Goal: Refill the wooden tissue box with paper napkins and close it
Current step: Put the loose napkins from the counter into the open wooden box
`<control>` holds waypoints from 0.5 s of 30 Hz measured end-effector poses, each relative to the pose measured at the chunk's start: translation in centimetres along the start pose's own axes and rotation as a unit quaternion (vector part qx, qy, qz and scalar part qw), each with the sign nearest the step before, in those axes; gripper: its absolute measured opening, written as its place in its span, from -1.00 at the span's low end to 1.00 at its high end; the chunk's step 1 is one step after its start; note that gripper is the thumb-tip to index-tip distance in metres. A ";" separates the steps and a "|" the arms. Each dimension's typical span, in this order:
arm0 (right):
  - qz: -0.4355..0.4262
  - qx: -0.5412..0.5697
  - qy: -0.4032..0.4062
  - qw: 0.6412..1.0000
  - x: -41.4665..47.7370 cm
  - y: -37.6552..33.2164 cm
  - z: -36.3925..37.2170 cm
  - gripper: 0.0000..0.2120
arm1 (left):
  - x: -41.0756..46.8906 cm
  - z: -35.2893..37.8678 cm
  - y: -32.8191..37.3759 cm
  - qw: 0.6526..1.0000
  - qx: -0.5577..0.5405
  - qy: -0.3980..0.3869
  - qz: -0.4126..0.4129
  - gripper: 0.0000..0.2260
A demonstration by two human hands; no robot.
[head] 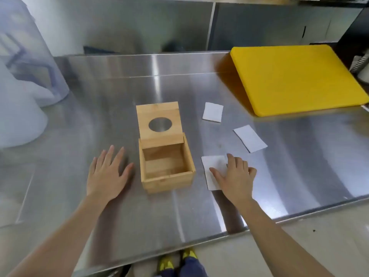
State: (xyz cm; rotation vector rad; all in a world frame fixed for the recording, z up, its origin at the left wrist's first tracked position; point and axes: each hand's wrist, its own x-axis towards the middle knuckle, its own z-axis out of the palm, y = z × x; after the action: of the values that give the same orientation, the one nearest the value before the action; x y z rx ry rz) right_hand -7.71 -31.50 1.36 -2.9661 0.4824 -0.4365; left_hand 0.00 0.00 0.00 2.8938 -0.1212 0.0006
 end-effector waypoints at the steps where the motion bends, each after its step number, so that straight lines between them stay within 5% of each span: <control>1: 0.036 0.021 -0.018 0.999 -0.1 0.1 0.0 -0.44 | -0.2 0.1 0.0 1.000 -0.001 -0.007 -0.006 -0.48; 8: 0.215 0.113 -0.194 0.950 1.6 0.0 -0.7 -0.57 | -0.2 1.2 -0.2 1.000 0.011 -0.009 0.001 -0.48; 15: 0.230 0.137 -0.272 0.924 2.9 -0.3 -1.3 -0.79 | -0.4 1.1 -0.2 1.000 0.013 -0.002 -0.002 -0.48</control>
State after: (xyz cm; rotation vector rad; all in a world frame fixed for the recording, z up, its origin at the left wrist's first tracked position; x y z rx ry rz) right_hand -5.38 -32.23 3.36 -2.4327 0.9142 0.3329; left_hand -0.35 -0.04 -1.08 2.9198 -0.1164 -0.0047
